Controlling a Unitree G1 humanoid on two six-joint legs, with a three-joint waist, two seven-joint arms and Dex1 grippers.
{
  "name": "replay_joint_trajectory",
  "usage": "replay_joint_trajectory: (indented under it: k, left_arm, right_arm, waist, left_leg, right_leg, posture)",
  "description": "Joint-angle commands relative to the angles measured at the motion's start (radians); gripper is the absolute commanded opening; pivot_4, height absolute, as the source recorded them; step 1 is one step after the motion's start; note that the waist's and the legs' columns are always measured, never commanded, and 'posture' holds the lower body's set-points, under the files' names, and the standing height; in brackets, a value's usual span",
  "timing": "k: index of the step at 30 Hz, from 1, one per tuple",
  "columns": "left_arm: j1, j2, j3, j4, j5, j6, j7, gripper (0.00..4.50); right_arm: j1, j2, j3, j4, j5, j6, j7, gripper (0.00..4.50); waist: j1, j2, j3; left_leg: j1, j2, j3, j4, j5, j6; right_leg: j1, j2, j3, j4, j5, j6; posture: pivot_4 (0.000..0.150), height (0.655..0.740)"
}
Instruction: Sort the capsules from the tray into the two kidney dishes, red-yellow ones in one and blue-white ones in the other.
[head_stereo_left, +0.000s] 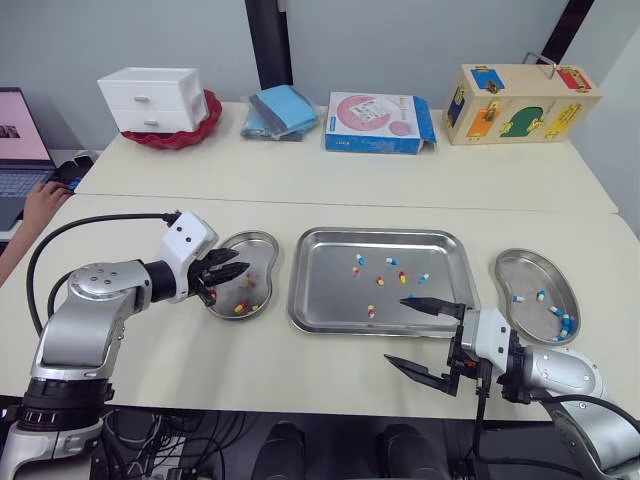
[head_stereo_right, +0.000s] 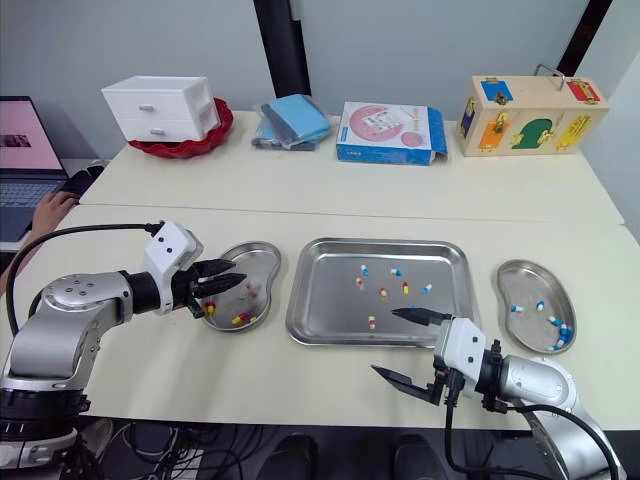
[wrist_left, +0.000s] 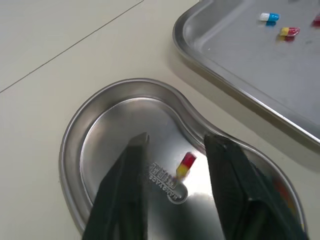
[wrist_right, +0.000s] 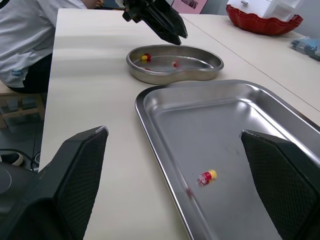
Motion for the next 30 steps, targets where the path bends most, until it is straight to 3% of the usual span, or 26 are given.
replay_joint_trajectory:
  k: [1,4,7,10,16,22,30]
  left_arm:
    - [-0.001,0.022,0.036,-0.028,-0.028,-0.004,0.008,3.04]
    - [0.0,0.024,0.051,-0.025,-0.05,-0.004,0.004,4.02]
    - [0.025,0.027,0.092,-0.032,-0.082,-0.03,-0.015,4.46]
    - [0.108,0.052,0.167,-0.034,-0.106,-0.08,-0.052,4.46]
    - [0.357,0.074,0.332,-0.003,-0.114,-0.188,-0.1,4.46]
    - [0.556,0.039,0.423,0.089,-0.086,-0.344,-0.108,4.46]
    - [0.641,0.028,0.443,0.135,-0.145,-0.339,-0.14,4.46]
  right_arm:
    - [-0.008,-0.001,-0.016,-0.012,0.021,-0.007,-0.003,4.5]
    - [-0.009,-0.004,-0.019,-0.009,0.021,-0.006,-0.003,4.5]
    - [-0.011,-0.009,-0.029,-0.008,0.017,0.001,-0.009,4.5]
    - [0.009,-0.022,-0.083,-0.031,0.042,0.039,-0.032,4.5]
    - [0.14,-0.107,-0.351,-0.055,0.156,0.127,-0.014,4.5]
    - [0.299,-0.197,-0.624,0.103,0.168,0.109,0.12,4.5]
    - [0.421,-0.262,-0.764,0.317,0.133,0.087,0.262,4.5]
  waist:
    - [-0.001,0.0,0.0]
    - [0.0,0.0,0.0]
    - [-0.001,0.0,0.0]
    - [-0.003,0.0,0.0]
    - [-0.001,0.0,0.0]
    - [0.004,-0.001,-0.001]
    - [0.0,-0.001,-0.001]
  left_leg:
    - [0.0,0.0,0.0,0.0,0.0,0.0]
    - [0.0,0.0,0.0,0.0,0.0,0.0]
    - [0.0,0.0,0.0,0.0,0.0,0.0]
    - [0.0,0.0,0.0,0.0,0.0,0.0]
    - [-0.001,0.0,0.002,-0.001,0.0,0.0]
    - [0.001,0.0,0.002,-0.001,0.0,0.0]
    - [0.003,0.0,0.003,-0.001,0.0,0.0]
  right_leg:
    - [0.0,0.0,0.0,0.0,0.0,0.0]
    - [0.0,0.0,0.0,0.0,0.0,0.0]
    - [0.0,0.0,0.0,0.0,0.0,0.0]
    - [0.0,0.0,0.0,0.0,0.0,0.0]
    - [-0.002,0.0,0.001,0.0,0.0,0.0]
    - [0.001,-0.001,0.001,-0.001,0.0,0.0]
    - [0.001,-0.001,0.002,-0.001,0.0,0.0]
  posture:
    - [0.15,0.74]
    - [0.15,0.74]
    - [0.15,0.74]
    - [0.15,0.74]
    - [0.15,0.74]
    - [0.15,0.74]
    - [0.15,0.74]
